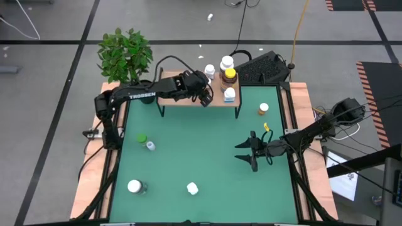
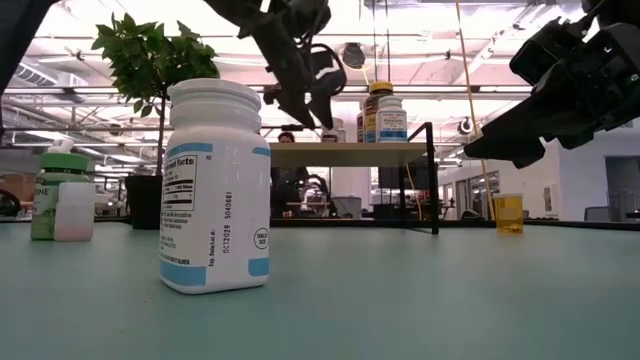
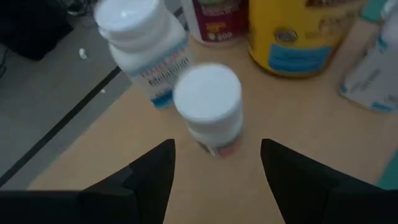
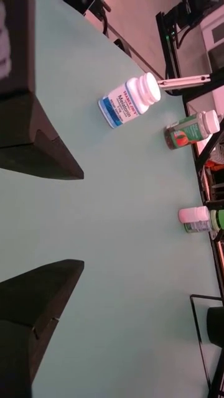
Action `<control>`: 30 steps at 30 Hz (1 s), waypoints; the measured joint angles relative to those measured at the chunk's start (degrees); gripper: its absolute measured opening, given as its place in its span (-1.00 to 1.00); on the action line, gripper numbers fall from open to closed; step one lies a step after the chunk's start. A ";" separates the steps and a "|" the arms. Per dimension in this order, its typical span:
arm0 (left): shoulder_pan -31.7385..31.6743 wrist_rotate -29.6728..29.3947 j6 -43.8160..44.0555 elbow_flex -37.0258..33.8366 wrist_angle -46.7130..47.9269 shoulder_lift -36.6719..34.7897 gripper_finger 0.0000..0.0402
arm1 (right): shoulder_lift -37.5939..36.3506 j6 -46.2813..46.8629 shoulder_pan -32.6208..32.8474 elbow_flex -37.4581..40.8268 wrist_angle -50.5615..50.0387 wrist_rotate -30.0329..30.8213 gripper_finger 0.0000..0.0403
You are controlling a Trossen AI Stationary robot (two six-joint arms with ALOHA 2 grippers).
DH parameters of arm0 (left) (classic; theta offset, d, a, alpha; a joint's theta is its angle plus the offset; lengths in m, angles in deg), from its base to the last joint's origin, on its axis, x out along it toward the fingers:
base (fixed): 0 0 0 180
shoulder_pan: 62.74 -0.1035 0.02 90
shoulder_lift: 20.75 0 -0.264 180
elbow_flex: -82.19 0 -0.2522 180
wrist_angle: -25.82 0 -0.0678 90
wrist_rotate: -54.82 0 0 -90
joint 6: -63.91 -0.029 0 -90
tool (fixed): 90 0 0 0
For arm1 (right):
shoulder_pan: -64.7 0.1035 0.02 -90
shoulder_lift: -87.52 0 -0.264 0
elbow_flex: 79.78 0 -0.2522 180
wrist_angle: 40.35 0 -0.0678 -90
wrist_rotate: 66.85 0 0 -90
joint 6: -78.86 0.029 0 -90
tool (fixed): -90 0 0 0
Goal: Pick and place medicine bottles onto shelf by color
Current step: Put the small white pill bottle on the shelf
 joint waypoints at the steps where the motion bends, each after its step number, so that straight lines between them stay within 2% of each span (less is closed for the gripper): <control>1: -0.22 0.00 -0.01 0.01 -0.66 -0.01 0.19 | 0.00 0.00 0.00 0.00 0.00 0.00 0.07; 13: -1.64 0.20 -0.44 0.11 -6.57 2.45 0.19 | 0.00 0.00 0.00 0.00 -0.03 0.02 0.07; 30: -2.44 1.13 -0.52 0.07 -8.60 5.69 0.19 | 0.00 -0.07 -0.02 0.02 -0.33 0.04 0.07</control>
